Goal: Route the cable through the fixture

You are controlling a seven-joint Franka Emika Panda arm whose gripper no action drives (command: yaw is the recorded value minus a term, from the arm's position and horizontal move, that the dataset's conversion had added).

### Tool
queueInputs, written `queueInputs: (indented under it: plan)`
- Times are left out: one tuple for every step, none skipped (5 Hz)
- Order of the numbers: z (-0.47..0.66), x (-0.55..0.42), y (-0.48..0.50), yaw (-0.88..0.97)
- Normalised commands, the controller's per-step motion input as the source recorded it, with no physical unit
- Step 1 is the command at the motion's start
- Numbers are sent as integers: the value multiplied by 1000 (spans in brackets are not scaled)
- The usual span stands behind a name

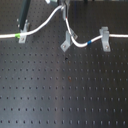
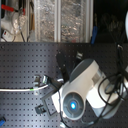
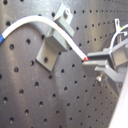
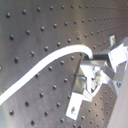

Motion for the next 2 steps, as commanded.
queueInputs:
  plan:
    - [0, 15, 8, 0]
    - [6, 160, 87, 0]
